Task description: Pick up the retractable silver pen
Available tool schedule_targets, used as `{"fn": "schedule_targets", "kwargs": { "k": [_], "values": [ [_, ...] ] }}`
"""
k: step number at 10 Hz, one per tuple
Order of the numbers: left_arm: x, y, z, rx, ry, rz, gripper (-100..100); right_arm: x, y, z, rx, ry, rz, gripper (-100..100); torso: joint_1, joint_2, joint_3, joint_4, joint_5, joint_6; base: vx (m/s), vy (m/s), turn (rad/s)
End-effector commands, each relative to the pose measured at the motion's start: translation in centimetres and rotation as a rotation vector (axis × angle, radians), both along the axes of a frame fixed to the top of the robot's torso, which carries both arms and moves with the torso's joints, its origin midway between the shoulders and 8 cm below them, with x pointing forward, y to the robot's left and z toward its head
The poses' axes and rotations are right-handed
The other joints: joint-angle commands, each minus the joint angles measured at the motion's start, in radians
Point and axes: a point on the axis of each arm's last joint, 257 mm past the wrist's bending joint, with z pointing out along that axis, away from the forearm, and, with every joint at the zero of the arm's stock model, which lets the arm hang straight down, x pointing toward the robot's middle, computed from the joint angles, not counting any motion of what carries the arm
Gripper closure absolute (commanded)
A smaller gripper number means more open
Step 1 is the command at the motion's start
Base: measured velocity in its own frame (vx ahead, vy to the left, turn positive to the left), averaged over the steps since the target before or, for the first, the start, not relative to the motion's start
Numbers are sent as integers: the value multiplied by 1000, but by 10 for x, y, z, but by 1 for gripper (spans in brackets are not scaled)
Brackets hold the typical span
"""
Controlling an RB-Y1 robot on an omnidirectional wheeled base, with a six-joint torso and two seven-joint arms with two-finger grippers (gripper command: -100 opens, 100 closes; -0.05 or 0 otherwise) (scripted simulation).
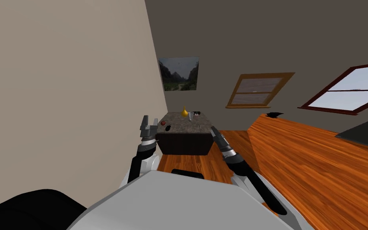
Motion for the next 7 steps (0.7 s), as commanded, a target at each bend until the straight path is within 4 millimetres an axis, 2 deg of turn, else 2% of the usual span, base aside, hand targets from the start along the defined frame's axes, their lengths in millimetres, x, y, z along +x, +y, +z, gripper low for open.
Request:
{"fn": "schedule_targets", "kwargs": {
  "k": [1,2,3,4,5,6,7],
  "values": [
    [0,0,0,0,0,0,0,1,1,-9,-33,21,16,-100,0,0,0,0,0,0,-76,4,67],
    [0,0,0,0,0,0,0,3,5,-23,-60,58,32,-100,-1,-1,0,0,0,0,-93,6,130],
    [0,0,0,0,0,0,0,2,5,-25,-80,61,42,-100,-1,0,0,0,0,0,-80,6,85],
    [0,0,0,0,0,0,0,3,8,-40,-106,100,57,-100,-1,-1,0,0,0,1,-72,23,168],
    [0,0,0,0,0,0,0,2,8,-42,-127,104,66,-100,0,-1,-1,0,0,0,-68,16,84],
    [0,0,0,0,0,0,0,3,9,-57,-148,145,78,-100,0,-2,-1,0,0,1,-90,11,155],
    [0,0,0,0,0,0,0,2,9,-60,-174,150,88,-100,-1,-1,0,0,0,0,-86,0,72]
  ]
}}
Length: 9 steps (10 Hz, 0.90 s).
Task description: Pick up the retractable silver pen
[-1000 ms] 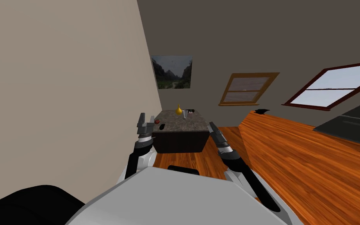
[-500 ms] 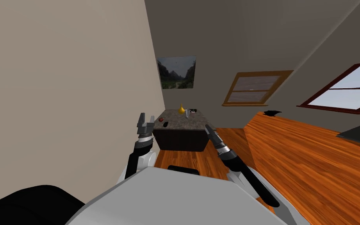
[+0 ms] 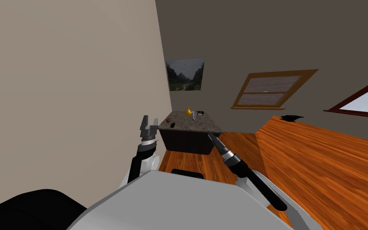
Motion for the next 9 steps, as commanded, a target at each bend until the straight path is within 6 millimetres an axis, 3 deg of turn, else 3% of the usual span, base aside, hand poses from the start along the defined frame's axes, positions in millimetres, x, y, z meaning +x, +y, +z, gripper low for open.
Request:
{"fn": "schedule_targets", "kwargs": {
  "k": [1,4,5,6,9],
  "values": [
    [0,0,0,0,0,0,0,0,0,-20,-41,53,17,-100,0,0,0,0,0,0,-96,2,150],
    [0,0,0,0,0,0,0,-3,-4,-42,-113,108,45,-100,1,-2,-1,0,0,0,-57,16,114],
    [0,0,0,0,0,0,0,-4,-7,-60,-139,158,52,-100,1,-3,-1,-1,0,0,-56,21,180],
    [0,0,0,0,0,0,0,-5,-9,-62,-161,162,60,-100,1,-2,-1,-1,0,0,-47,16,81],
    [0,0,0,0,0,0,0,-11,-24,-100,-236,272,73,-100,0,-3,-2,-1,0,0,-39,18,157]
  ]
}}
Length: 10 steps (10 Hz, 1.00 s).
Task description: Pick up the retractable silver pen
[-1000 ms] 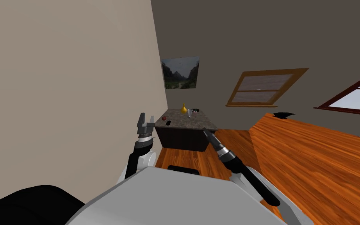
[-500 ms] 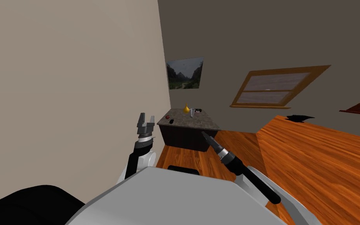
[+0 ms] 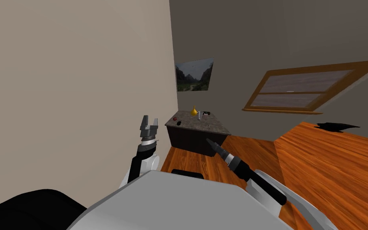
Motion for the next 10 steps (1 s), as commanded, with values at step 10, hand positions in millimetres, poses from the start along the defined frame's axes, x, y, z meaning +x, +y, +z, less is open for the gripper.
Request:
{"fn": "schedule_targets", "kwargs": {
  "k": [10],
  "values": [
    [0,0,0,0,0,0,0,-32,-88,-98,-265,326,-24,-100,-1,-3,-2,-1,0,1,-8,15,128]
  ]
}}
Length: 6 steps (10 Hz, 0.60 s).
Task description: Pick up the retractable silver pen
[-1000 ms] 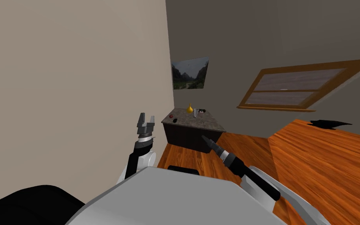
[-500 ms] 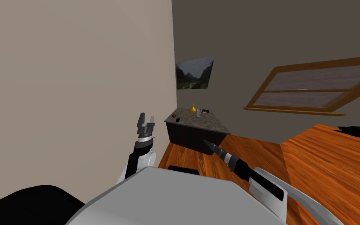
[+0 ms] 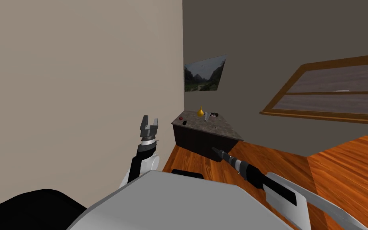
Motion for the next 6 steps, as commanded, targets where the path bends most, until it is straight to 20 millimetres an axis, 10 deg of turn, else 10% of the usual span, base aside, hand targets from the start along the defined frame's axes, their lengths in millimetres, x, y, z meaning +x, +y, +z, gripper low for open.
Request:
{"fn": "schedule_targets", "kwargs": {
  "k": [1,6],
  "values": [
    [0,0,0,0,0,0,0,-3,-14,-10,-35,32,-5,-100,0,0,0,0,0,0,16,5,89],
    [0,0,0,0,0,0,0,-22,-86,-41,-175,187,-76,-100,-1,-3,-2,-1,0,0,41,3,155]
  ]
}}
